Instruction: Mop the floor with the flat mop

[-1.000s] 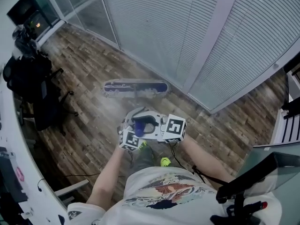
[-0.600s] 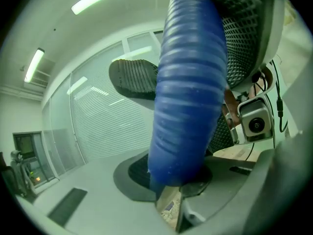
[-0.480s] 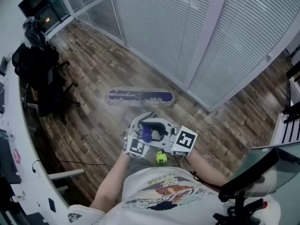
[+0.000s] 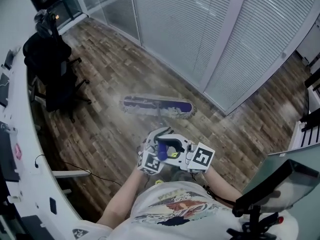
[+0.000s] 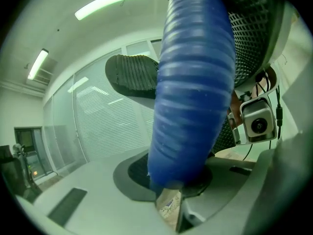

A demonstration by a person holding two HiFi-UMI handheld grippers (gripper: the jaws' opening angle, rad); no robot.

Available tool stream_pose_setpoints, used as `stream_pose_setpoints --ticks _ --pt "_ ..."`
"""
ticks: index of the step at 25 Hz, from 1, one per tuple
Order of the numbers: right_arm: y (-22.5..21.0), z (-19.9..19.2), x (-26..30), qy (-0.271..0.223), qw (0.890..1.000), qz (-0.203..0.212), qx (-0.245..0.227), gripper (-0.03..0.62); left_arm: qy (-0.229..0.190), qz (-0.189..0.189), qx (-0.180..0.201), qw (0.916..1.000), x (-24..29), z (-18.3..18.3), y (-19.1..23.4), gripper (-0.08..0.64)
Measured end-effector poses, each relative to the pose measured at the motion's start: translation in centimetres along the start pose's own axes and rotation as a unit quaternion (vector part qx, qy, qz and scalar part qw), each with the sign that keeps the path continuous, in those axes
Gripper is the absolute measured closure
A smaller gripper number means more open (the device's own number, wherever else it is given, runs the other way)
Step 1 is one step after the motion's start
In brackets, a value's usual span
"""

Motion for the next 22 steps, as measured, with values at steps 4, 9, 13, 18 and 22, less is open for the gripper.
stream_pose_setpoints --ticks 4,9,13,18,22 --pt "6.6 -0.9 2.6 0.023 0.999 0.029 -0.013 0.350 -0.004 0.013 -0.014 0.9998 -6.9 -0.4 -2.9 0.506" --pt "13.1 -1.9 4.2 0.039 0.998 0.042 0.005 0.350 -0.003 0.020 -0.023 0.9995 -13.0 -0.7 -6.1 0.506" --pt "14.6 -2.8 5.6 0.049 0.997 0.059 -0.008 0.350 -0.001 0.027 -0.023 0.9994 -15.1 -1.6 -6.4 0.506" --pt "13.5 -3.2 6.3 0.065 0.995 0.079 0.000 0.350 0.005 0.040 -0.028 0.9988 -14.9 -2.4 -5.7 0.506" --pt "11.1 -2.1 6.2 0.064 0.993 0.096 -0.011 0.351 0.007 0.049 -0.037 0.9981 -13.4 -1.8 -4.1 0.506"
Point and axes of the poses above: the fingertips, and each gripper's own axes: x forward along the fingers, y to its left, z out of its top, the point moved 9 cm from there along -x, backward along the fingers, and after that the axes turned 4 degrees about z, right-handed, at the moved point
